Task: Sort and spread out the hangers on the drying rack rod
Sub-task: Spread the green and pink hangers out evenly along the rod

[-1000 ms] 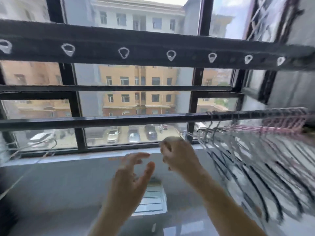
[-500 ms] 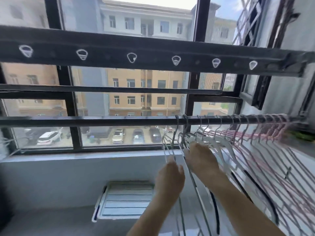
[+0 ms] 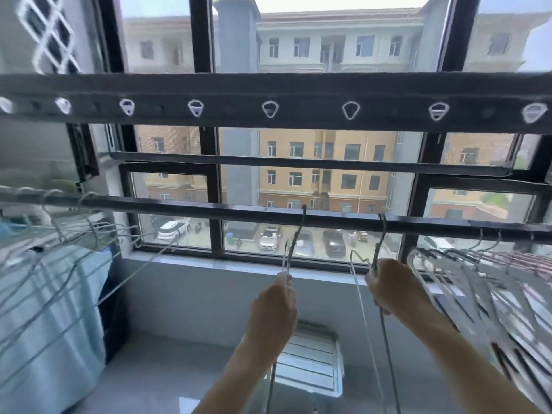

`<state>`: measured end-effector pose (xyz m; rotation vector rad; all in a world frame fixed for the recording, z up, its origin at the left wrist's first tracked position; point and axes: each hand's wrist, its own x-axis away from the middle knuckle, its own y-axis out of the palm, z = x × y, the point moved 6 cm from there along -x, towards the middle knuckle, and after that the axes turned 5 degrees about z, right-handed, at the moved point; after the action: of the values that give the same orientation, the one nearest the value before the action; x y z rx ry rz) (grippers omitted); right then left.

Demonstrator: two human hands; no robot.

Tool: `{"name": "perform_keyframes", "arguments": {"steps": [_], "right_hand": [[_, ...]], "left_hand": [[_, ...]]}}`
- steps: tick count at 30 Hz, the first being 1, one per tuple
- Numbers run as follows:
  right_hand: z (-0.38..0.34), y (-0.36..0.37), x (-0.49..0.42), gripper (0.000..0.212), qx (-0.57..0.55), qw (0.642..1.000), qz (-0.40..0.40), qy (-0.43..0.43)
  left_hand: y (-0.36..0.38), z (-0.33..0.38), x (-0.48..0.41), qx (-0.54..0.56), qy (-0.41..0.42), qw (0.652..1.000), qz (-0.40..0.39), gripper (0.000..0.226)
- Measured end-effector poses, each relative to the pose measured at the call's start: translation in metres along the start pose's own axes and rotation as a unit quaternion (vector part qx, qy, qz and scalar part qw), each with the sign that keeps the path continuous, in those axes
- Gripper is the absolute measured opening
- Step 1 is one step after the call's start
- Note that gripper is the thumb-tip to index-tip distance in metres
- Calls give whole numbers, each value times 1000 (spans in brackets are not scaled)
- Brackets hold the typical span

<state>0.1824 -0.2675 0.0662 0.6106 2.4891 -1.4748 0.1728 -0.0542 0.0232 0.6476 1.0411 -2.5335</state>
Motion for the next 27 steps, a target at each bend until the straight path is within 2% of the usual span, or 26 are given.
{"name": "perform_keyframes", "arguments": {"steps": [4,9,14,27], "right_hand": [[-60,31,11,28,-23,998,-16,-55],[-128,67,19,23,-41,994,-50,-93],[-183,100,21,23,-60,988,-66,-126],[-264,156,29,22,-55,984,-65,-154]], "left_hand": [[-47,-49,-11,-26,-14,999,34,29],[-103,-106,-24,-66,-34,995,67,26],[-142,-159,-35,-57,-66,992,88,25],[-190,-211,-47,-68,-37,992,101,23]]}}
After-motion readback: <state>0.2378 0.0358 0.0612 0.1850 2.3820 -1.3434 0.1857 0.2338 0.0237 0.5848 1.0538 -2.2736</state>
